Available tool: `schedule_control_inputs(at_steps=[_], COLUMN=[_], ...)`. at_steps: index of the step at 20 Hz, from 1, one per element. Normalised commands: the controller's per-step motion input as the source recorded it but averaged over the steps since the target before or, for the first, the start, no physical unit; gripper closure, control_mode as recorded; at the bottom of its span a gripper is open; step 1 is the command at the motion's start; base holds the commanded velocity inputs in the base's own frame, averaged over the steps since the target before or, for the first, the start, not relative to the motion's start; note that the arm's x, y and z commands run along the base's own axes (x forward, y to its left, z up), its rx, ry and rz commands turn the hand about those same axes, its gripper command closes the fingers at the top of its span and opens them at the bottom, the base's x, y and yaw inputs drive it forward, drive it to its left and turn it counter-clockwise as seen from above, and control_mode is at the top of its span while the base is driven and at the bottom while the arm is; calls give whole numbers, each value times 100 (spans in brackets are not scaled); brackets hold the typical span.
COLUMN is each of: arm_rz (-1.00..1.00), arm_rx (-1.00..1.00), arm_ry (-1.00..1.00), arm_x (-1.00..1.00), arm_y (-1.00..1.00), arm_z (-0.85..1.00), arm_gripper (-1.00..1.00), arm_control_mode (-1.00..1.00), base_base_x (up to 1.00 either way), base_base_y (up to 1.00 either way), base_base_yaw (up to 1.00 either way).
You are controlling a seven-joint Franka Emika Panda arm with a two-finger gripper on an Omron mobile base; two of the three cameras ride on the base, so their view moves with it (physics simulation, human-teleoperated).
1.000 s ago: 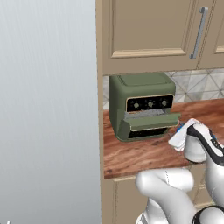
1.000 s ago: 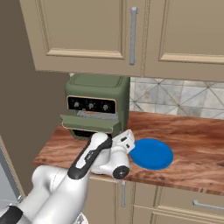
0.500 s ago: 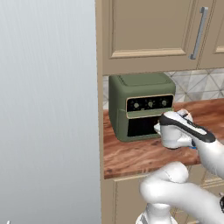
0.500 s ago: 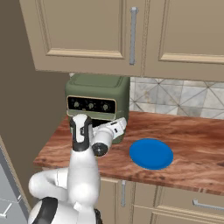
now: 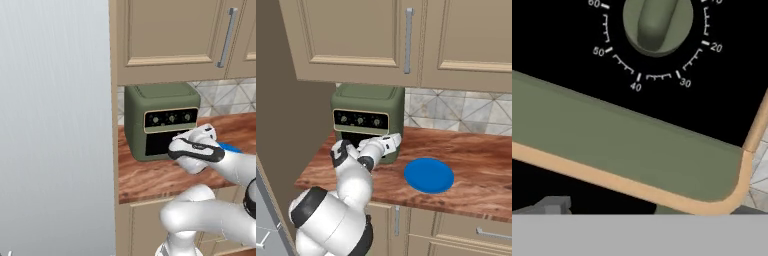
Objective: Pull the toaster oven rack outwards. Pick up the baguette from the plate and place it on the toaster oven rack. Close the toaster oven door fully and set the temperature to the lowest setting.
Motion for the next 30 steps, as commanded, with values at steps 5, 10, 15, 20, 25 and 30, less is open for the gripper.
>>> schedule_control_inputs(at_steps=[5, 10, 15, 20, 25, 30], arm_rz=[-1, -4, -11, -15, -18, -19], arm_rx=[0, 0, 0, 0, 0, 0], arm_ry=[2, 0, 5, 20, 35, 52], arm_x=[-4, -72, -73, -56, -59, -44], arm_y=[0, -4, -3, -7, -8, -7], arm_z=[0, 28, 18, 11, 38, 69], arm_gripper=[-100, -100, -100, -100, -100, -100], arm_control_mode=[-100, -100, -100, -100, -100, -100], base_base_x=[0, 0, 0, 0, 0, 0], base_base_y=[0, 0, 0, 0, 0, 0], base_base_yaw=[0, 0, 0, 0, 0, 0])
